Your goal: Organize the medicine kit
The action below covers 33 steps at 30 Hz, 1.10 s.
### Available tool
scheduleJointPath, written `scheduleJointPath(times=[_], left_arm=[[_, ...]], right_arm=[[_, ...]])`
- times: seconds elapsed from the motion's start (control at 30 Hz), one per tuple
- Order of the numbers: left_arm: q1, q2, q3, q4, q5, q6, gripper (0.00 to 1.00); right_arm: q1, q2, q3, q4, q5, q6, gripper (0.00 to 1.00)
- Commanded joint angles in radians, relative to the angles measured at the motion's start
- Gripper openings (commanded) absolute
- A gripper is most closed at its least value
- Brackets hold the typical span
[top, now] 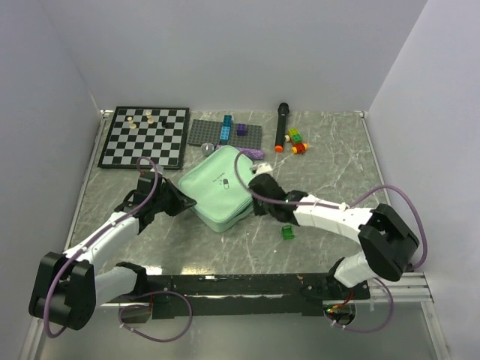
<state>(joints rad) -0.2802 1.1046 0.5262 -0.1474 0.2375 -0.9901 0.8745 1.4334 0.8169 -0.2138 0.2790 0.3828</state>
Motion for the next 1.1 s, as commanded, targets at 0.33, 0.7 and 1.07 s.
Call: scheduleJointPath(times=[0.33,0.7,1.07], left_arm=[[0.071,0.024,-0.005,-0.055,-0.224,0.136,0.01],[0.219,0.213,0.268,-0.075,-0.234,0.192,0.01],[0.334,0.111,0.296,-0.132,-0.201,0.165,0.8]], right_arm=[[-0.393,0.049,0.047,0.017,0.201,0.168,0.0],[-0.016,-0.165,-0.099,-0.125,0.371,0.186,0.0],[0.349,-0.053,-0.027,-0.295,0.46,0.289,0.0]])
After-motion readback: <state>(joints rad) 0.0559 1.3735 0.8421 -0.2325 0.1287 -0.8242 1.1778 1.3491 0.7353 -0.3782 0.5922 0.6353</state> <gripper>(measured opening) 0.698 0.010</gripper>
